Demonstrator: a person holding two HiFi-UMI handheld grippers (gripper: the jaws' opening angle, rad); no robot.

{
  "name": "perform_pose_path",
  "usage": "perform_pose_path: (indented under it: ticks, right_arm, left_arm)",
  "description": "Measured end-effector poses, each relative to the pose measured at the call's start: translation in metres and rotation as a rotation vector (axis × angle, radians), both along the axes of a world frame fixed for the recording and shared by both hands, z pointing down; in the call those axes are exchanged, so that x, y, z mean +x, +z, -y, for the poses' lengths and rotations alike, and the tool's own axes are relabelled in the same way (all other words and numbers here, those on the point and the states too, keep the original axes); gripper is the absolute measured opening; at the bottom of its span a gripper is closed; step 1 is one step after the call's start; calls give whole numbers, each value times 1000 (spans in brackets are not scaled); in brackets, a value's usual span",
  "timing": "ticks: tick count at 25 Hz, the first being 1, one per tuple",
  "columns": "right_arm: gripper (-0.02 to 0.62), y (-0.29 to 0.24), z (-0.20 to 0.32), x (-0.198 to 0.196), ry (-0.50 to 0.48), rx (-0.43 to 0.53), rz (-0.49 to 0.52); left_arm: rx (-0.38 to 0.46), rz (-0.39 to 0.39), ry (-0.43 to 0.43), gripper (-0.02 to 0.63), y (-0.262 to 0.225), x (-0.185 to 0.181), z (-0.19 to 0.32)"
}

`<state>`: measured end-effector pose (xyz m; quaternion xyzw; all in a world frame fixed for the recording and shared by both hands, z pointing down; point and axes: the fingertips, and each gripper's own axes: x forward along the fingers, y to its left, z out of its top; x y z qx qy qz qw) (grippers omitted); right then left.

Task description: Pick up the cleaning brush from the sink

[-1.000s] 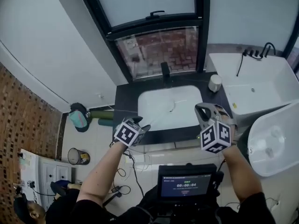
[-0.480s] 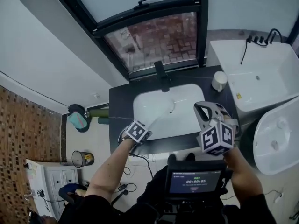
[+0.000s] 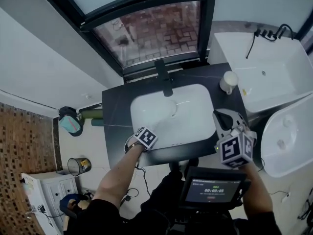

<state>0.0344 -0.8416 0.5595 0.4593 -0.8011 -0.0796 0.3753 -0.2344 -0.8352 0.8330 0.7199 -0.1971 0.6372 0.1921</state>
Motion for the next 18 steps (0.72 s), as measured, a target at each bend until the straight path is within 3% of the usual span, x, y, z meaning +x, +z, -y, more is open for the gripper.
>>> perform_pose_path:
  ticks: [2,5,6,11,18]
  right_arm:
    - [-20,2,4,5,14,0,-8]
    - [-20,-1,6,3,28,-3,-13]
    - [-20,-3,6,1,30,-5,-12]
    - [-20,-17,-2,-17,40,-4,-8]
    - [-20,-24,-39,-32,49,28,2]
  left_arm:
    - [-1,14,34,218,5,1,2]
    - [27,29,69,76,4,-3,5]
    - [38,32,68,64,3,-5,6]
    - [73,14,40,50,-13,-23,5]
    - [116,-112,-58,49,-57,-41,-31]
